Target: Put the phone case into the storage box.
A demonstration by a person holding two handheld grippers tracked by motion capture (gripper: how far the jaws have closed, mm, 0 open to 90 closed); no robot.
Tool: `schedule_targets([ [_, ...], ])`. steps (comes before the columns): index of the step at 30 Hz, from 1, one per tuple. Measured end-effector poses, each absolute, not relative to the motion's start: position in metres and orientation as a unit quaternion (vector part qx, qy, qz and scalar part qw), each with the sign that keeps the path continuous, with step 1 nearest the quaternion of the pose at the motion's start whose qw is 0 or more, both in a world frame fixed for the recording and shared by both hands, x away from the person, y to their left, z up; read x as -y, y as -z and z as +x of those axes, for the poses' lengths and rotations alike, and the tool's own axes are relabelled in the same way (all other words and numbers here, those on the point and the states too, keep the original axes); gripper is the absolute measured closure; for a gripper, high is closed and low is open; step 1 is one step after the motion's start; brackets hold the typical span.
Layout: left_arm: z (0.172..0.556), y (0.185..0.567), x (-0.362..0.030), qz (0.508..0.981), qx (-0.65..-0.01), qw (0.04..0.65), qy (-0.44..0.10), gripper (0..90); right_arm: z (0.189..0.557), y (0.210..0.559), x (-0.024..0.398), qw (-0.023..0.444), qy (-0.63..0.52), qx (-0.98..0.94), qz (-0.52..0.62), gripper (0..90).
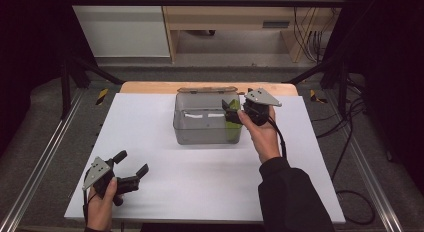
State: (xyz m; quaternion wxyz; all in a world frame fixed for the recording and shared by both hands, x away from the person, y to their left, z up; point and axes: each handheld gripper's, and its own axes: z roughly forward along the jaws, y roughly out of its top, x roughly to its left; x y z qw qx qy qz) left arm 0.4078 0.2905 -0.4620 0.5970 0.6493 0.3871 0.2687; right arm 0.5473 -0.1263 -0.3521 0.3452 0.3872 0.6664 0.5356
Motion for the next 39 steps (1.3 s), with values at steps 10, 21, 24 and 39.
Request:
schedule_targets([
  [10, 0.406, 0.461, -0.29, 0.644, -0.384, 0.598, -0.284, 1.8, 0.542, 0.348, 0.13, 0.347, -0.542, -0.663, 0.382, 6.6],
  [21, 0.405, 0.461, -0.293, 0.636, -0.392, 0.598, -0.291, 1.8, 0.535, 0.342, 0.138, 0.348, -0.551, -0.66, 0.374, 4.8],
  [24, 0.405, 0.46, -0.294, 0.633, -0.395, 0.597, -0.296, 1.8, 0.534, 0.341, 0.14, 0.348, -0.552, -0.66, 0.372, 4.6],
  [39, 0.405, 0.46, -0.294, 0.632, -0.396, 0.598, -0.293, 1.8, 0.527, 0.337, 0.142, 0.343, -0.557, -0.666, 0.359, 4.3],
])
